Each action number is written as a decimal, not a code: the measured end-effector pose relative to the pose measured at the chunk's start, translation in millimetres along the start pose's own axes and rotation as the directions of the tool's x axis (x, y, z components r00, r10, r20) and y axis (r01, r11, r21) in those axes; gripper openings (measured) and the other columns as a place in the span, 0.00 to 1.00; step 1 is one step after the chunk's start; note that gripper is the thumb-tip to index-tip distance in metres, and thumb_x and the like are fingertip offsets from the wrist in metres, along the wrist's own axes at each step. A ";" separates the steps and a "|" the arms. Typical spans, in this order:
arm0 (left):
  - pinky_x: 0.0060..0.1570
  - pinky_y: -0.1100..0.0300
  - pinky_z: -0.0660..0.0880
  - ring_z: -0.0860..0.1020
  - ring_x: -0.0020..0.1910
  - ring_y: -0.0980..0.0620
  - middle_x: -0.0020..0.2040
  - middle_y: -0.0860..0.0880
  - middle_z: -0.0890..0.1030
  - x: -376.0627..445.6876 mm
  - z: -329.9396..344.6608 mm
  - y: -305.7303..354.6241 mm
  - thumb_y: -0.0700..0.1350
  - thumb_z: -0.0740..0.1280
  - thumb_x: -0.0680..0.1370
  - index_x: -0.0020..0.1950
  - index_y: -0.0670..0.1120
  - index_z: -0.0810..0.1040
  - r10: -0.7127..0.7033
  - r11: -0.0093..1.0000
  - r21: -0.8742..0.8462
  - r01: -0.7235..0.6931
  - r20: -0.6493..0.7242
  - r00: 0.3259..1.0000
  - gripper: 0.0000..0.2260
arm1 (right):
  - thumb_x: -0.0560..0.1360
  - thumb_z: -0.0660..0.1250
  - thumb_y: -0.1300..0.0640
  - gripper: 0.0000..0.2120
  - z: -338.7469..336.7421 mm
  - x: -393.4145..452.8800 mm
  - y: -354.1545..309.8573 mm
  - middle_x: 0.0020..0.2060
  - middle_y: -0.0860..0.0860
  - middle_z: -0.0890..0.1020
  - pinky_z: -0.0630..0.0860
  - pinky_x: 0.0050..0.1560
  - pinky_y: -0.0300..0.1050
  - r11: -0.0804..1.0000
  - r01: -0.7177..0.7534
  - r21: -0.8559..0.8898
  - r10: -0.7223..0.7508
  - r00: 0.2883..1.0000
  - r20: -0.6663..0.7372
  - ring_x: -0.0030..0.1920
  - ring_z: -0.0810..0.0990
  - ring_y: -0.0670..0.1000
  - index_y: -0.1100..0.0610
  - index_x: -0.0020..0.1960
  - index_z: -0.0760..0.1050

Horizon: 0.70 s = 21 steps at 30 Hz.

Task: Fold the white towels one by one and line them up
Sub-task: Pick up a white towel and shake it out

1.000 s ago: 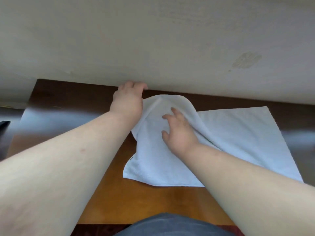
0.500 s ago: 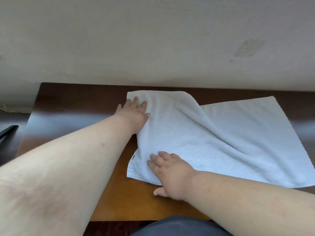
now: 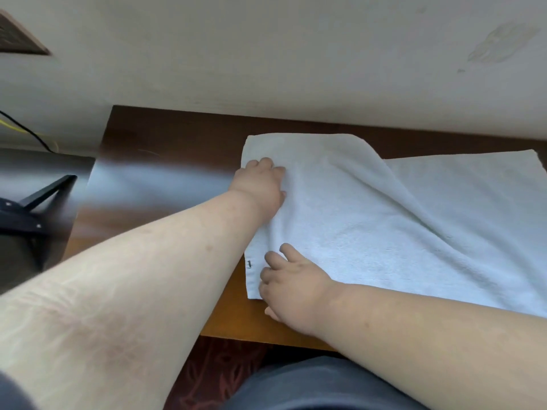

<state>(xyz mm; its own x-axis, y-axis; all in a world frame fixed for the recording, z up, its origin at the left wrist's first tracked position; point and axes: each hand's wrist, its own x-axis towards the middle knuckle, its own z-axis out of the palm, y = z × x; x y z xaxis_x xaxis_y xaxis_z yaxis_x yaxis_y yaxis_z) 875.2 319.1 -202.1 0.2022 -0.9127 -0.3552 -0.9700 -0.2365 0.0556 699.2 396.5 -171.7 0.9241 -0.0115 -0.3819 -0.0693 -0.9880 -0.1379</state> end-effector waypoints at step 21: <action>0.75 0.41 0.46 0.42 0.78 0.41 0.80 0.44 0.44 -4.9 11.2 8.3 0.54 0.54 0.78 0.78 0.53 0.49 -0.169 0.980 -0.106 0.167 -0.015 0.985 0.30 | 0.80 0.63 0.52 0.19 8.0 -55.3 99.2 0.73 0.53 0.69 0.61 0.74 0.53 0.547 -0.440 0.712 0.782 0.574 -0.245 0.74 0.64 0.56 0.53 0.70 0.74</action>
<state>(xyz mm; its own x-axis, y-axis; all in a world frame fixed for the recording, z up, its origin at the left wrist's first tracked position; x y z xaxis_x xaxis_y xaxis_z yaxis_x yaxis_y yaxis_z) 864.6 325.3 -210.3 0.3655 -0.8643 -0.3455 -0.9028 -0.4195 0.0945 638.2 300.3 -171.6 0.5681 -0.8165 -0.1026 -0.7123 -0.4254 -0.5583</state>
